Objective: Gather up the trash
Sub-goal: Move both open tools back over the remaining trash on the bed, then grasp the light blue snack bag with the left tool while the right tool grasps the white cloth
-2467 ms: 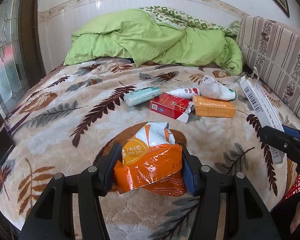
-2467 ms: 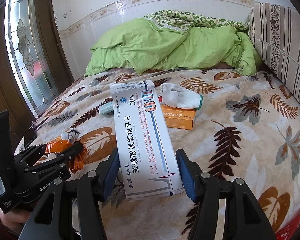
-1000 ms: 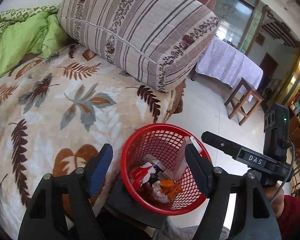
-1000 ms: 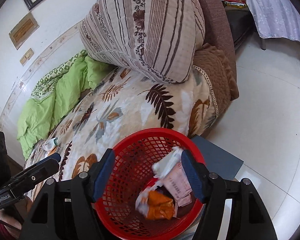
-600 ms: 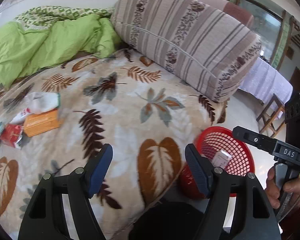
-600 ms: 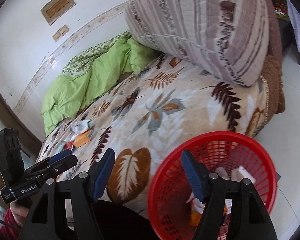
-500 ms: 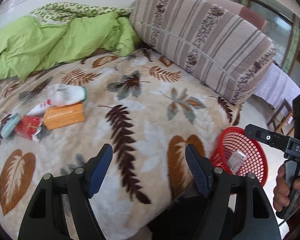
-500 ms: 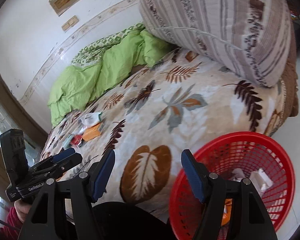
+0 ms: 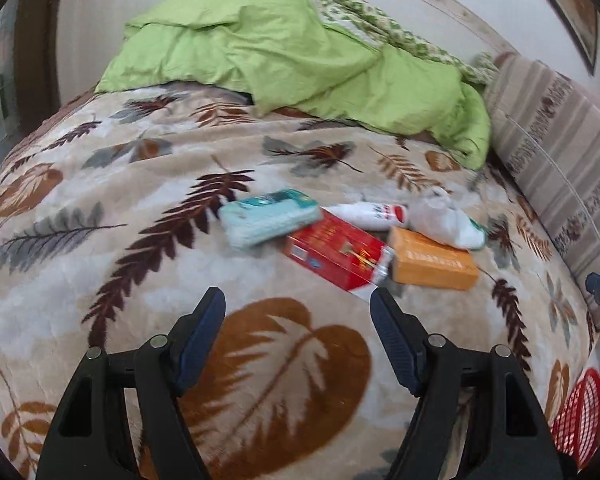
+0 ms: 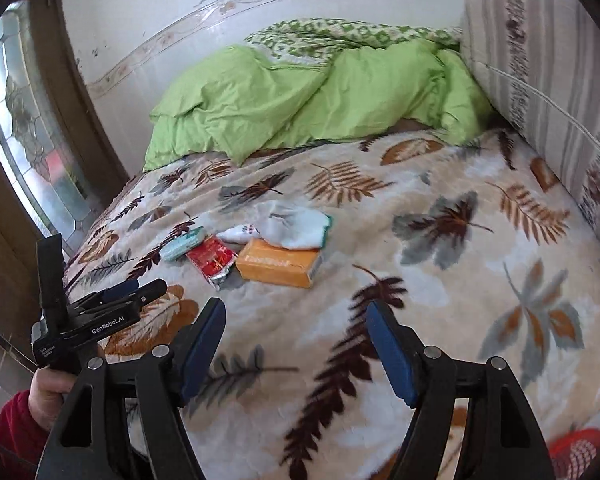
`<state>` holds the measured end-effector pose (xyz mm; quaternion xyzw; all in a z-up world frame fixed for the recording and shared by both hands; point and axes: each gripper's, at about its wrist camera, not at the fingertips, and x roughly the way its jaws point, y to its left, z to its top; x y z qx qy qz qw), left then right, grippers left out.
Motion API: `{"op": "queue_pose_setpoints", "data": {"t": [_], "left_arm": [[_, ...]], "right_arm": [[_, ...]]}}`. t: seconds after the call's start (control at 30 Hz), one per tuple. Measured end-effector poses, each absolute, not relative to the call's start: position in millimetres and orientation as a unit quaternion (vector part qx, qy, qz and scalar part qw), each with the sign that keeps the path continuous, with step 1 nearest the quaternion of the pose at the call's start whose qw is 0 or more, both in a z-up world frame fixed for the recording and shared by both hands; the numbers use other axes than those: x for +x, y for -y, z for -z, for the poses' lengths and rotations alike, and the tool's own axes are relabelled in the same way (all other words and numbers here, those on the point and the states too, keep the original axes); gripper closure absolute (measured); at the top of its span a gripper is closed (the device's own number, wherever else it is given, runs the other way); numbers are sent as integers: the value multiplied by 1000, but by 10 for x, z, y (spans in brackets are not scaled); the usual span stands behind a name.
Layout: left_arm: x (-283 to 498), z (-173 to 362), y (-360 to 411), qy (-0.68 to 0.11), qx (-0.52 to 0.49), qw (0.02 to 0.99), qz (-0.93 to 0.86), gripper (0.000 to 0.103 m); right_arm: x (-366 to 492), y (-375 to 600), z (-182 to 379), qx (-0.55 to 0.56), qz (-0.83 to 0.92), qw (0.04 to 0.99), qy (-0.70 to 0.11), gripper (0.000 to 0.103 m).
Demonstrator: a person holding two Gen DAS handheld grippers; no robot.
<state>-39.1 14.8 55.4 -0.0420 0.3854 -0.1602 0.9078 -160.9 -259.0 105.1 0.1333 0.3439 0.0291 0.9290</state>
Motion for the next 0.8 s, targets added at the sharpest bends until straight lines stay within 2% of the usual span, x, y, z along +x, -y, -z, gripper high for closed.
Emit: {"op": "queue_pose_setpoints", "data": {"t": [0.17,0.33,0.4,0.47,0.67,0.8], "left_arm": [[-86,-497,-440,-389,-91,906,138,29],[150,-446,-492,-398,-105,901,134,28],[237,-452,-511,-396,-120,899,142,28],[325,-452,-503,-391,-125,900,143,28],[738,-389,-438,-390,-126,897,168,26],[1023,-213,-403,-419,-146,877,186,25]], "right_arm": [[-742,2194,-970,60,-24,936,-345,24],[-56,1967,-621,0,21,926,-377,24],[62,1946,-486,-18,49,922,-384,34],[103,1940,-376,-26,59,918,-391,85],[-335,2145,-495,69,53,941,-328,88],[-646,2156,-674,110,12,950,-292,88]]}}
